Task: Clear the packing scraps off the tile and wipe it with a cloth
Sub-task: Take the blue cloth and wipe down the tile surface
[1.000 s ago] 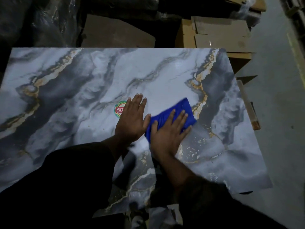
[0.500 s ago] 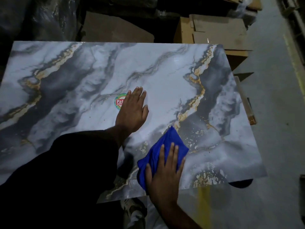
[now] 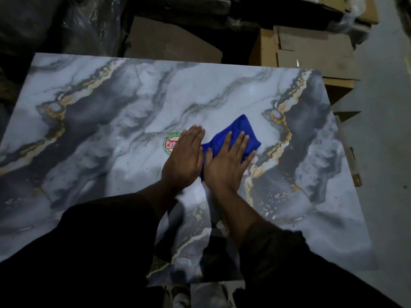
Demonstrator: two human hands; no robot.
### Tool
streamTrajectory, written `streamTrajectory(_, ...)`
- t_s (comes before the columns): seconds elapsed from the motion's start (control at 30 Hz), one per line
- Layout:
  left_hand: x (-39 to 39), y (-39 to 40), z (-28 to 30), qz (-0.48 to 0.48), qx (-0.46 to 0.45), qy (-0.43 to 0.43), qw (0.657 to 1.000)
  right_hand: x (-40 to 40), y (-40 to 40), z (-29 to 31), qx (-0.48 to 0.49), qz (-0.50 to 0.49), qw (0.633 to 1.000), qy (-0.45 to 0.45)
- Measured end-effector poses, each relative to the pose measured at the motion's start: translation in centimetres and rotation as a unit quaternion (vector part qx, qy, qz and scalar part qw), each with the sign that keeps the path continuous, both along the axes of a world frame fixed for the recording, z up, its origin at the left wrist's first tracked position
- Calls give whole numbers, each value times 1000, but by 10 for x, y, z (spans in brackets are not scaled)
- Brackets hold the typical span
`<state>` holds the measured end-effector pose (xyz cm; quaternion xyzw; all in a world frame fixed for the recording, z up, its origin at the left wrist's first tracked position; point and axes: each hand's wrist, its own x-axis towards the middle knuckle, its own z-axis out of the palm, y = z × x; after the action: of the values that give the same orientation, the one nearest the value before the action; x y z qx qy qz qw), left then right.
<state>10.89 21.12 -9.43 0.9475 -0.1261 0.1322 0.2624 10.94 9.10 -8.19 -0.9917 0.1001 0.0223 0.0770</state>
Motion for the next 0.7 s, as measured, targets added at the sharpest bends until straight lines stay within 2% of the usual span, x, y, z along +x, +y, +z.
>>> streamTrajectory(0.1, 1, -1, -4, 6, -12, -29, 999, 58, 2, 3, 24, 26, 999, -10)
streamTrajectory(0.2, 0, -1, -6, 20, -26, -42, 999, 95, 4, 8, 25, 103, 994, 0)
streamTrajectory(0.33, -4, -3, 1, 37, -36, -37, 998, 64, -11, 11, 36, 216, 976, -7)
streamTrajectory(0.47, 1, -1, 8, 63, -61, 5, 996, -33, -32, 4, 23, 157, 987, -36)
streamTrajectory(0.57, 6, 7, 9, 46, -10, 8, 999, -91, -42, -5, 2, 127, 991, -38)
streamTrajectory(0.63, 12, 18, 8, 47, 25, 3, 999, -95, -41, -7, -17, 110, 993, -32)
streamTrajectory(0.7, 21, 35, 10, 88, 54, 3, 995, -78, -32, -5, -18, 88, 996, -29)
